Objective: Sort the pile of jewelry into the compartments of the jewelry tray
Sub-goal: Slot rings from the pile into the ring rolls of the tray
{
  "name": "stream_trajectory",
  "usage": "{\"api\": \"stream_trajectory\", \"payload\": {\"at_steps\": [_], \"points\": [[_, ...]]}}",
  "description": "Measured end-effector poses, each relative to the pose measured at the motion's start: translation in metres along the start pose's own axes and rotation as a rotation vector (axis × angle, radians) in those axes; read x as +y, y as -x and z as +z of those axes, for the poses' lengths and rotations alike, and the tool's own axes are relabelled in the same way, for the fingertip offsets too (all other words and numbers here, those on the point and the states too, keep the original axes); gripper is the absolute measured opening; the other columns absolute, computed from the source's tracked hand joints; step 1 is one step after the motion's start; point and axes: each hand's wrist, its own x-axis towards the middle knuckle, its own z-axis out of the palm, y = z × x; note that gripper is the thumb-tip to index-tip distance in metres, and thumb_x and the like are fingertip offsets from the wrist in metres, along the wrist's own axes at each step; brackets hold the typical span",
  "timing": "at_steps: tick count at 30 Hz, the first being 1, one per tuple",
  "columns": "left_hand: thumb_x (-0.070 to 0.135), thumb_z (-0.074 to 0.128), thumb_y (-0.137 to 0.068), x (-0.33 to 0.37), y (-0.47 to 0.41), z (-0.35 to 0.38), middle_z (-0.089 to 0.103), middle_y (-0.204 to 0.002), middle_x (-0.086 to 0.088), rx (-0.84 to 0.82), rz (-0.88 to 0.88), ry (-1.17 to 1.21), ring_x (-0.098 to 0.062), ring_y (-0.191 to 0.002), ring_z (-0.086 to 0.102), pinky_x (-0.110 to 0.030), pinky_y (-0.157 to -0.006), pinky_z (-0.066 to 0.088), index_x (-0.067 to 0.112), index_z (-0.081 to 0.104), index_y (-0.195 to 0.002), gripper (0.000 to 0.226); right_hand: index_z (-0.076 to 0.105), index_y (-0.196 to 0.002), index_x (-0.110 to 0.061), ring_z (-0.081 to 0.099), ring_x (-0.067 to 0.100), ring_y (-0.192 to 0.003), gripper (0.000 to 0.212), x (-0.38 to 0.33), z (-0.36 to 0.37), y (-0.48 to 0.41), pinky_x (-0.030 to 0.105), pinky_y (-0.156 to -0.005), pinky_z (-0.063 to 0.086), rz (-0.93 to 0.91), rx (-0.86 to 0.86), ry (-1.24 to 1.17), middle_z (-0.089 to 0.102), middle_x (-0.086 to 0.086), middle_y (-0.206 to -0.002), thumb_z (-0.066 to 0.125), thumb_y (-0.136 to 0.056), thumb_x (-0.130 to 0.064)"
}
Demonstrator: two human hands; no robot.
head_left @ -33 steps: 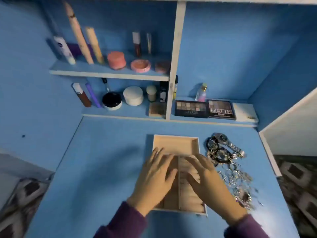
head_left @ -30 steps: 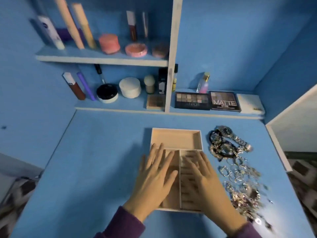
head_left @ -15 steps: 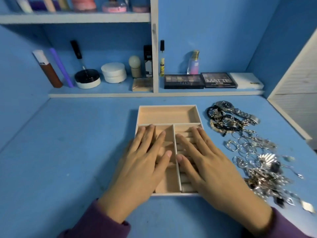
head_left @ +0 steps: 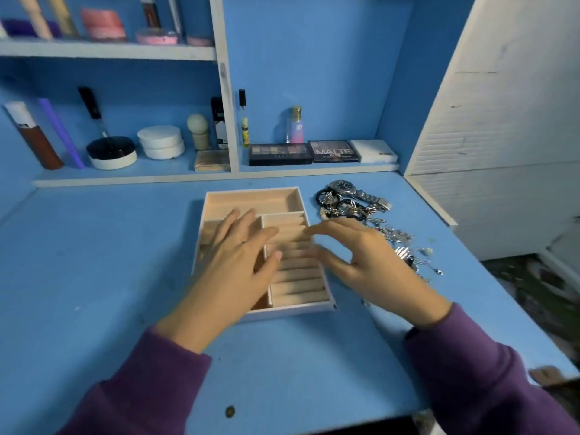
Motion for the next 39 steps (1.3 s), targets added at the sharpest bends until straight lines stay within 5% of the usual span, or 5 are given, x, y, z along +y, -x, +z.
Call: {"api": "stream_trajectory", "payload": {"at_steps": [7,10,28,32,39], "points": [[0.026,0.049,-0.092,0.058,-0.039,0.031,0.042,-0.138,0.006,0.037,0.264,0.119,-0.01,-0.133,0.02,-0.024,-0.11,0.011,0.025,0.059,-0.119,0.028,0.069,-0.094,-0.018,0.057,0.012,-0.078,0.015,0.063,-0.062,0.016,0.022,-0.069,0.043,0.261,0.296,0.146,0.066,-0.001,-0.084,0.058,-0.086,-0.011],[0.024,0.048,-0.093,0.075,-0.064,0.038,0.052,-0.127,0.005,-0.018,0.267,0.093,-0.012,-0.122,0.034,-0.022,-0.102,0.019,0.024,0.059,-0.118,0.027,0.07,-0.091,-0.017,0.05,0.002,-0.066,0.015,0.08,-0.065,0.013,0.008,-0.061,0.033,0.326,0.298,0.15,0.063,-0.003,-0.079,0.059,-0.085,-0.01],[0.028,0.058,-0.087,0.07,-0.084,0.059,0.06,-0.08,0.01,-0.013,0.156,0.009,-0.01,-0.082,0.056,-0.025,-0.063,0.042,0.026,0.064,-0.084,0.008,0.071,-0.082,-0.019,0.043,0.016,-0.08,0.005,0.09,-0.037,-0.007,0.034,-0.064,0.042,0.235,0.275,0.3,0.054,-0.005,-0.076,0.067,-0.081,-0.022],[0.024,0.062,-0.084,0.072,-0.08,0.05,0.068,-0.078,0.003,-0.005,0.091,0.168,-0.015,-0.074,0.063,-0.035,-0.07,0.054,0.022,0.068,-0.086,0.006,0.073,-0.085,-0.019,0.044,0.019,-0.084,0.011,0.084,-0.035,-0.014,0.03,-0.063,0.037,0.211,0.228,0.407,0.053,-0.003,-0.078,0.065,-0.082,-0.026],[0.022,0.074,-0.073,0.043,-0.07,0.003,0.068,-0.066,0.012,0.068,0.008,0.396,-0.001,-0.059,0.06,-0.013,-0.06,0.05,0.03,0.068,-0.069,0.011,0.07,-0.088,-0.016,0.045,0.019,-0.087,0.014,0.078,-0.034,-0.023,0.027,-0.062,0.032,0.247,0.164,0.538,0.047,-0.005,-0.081,0.058,-0.086,-0.019]]}}
